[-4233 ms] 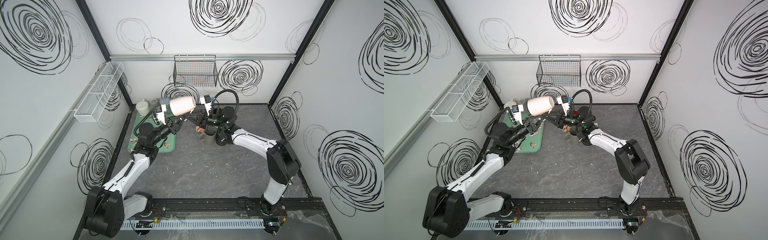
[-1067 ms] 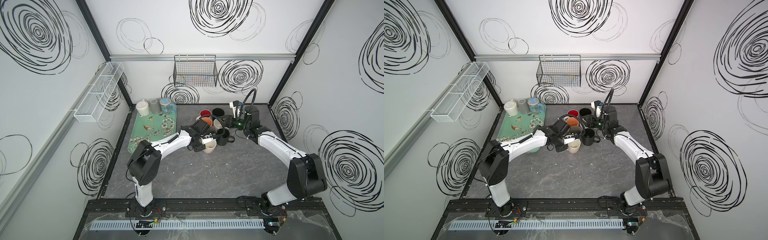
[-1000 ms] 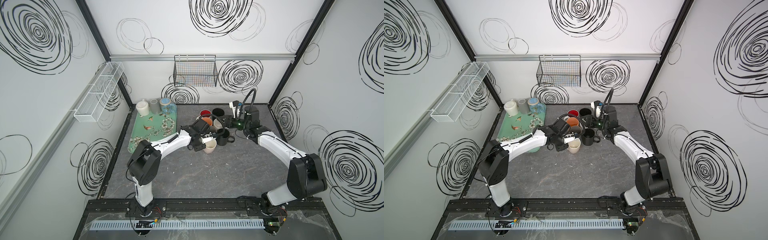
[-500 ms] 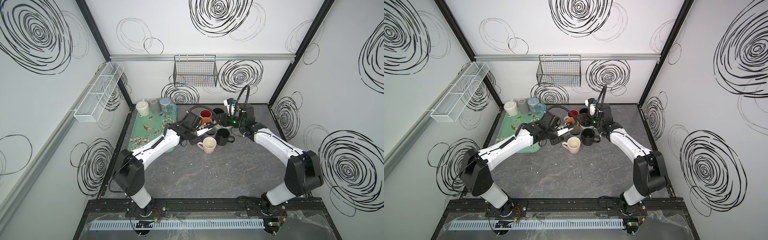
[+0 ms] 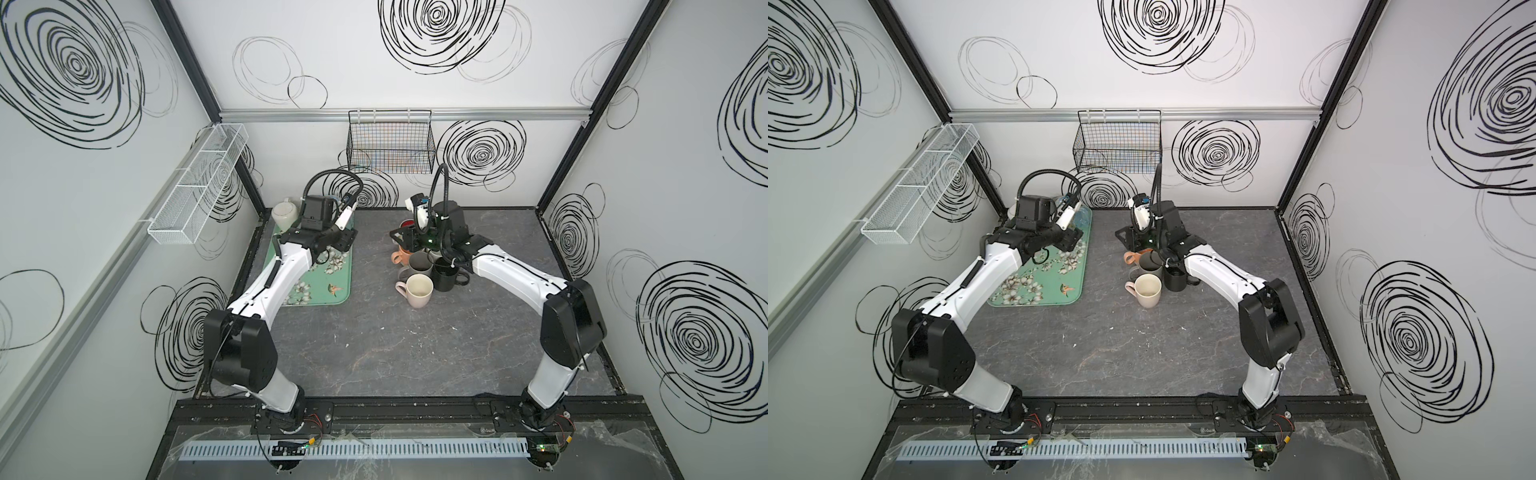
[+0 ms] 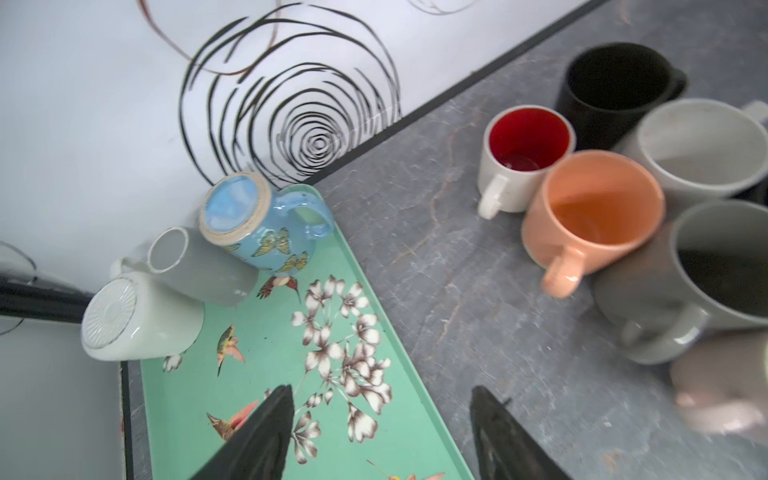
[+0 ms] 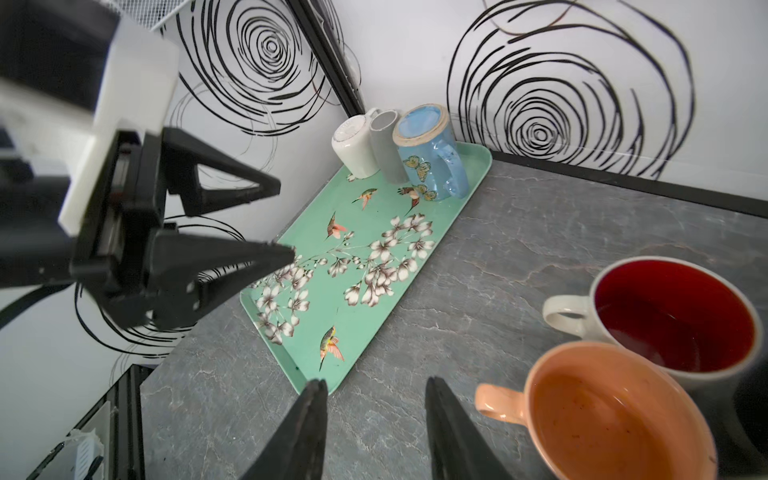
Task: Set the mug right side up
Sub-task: 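Release the pink mug and move both grippers back over the tray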
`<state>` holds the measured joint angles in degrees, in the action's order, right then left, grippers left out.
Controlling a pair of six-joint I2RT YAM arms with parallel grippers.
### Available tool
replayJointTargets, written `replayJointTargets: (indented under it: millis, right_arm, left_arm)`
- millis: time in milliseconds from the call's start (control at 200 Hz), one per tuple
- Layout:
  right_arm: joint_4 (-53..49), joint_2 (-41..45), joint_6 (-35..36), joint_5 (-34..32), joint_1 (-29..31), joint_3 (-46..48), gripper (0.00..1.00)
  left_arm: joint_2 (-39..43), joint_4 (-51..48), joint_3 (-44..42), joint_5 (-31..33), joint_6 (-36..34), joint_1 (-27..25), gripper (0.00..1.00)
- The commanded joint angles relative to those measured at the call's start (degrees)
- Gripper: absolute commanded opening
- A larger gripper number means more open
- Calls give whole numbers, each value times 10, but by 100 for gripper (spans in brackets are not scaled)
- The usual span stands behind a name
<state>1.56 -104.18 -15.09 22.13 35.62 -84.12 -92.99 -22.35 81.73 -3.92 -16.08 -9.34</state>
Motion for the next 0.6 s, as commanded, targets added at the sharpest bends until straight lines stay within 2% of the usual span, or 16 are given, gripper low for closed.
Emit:
replayJointTargets:
  millis: [0,210,350,595]
  right_arm:
    - [-24,-44,19,-11,23,-52,42]
    - [-35,-112,19,-15,54,-120,43]
    - [-37,-156,18,-21,61,-159,44]
    - [-42,-215,5,-7,66,-206,44]
  left_arm:
    - [-52,35,57,12,82,32,70]
    - [-171,37,165,7,215,101,68]
    - [-258,31,251,-27,290,132,66]
    - [-373,60,382,-41,308,137,67]
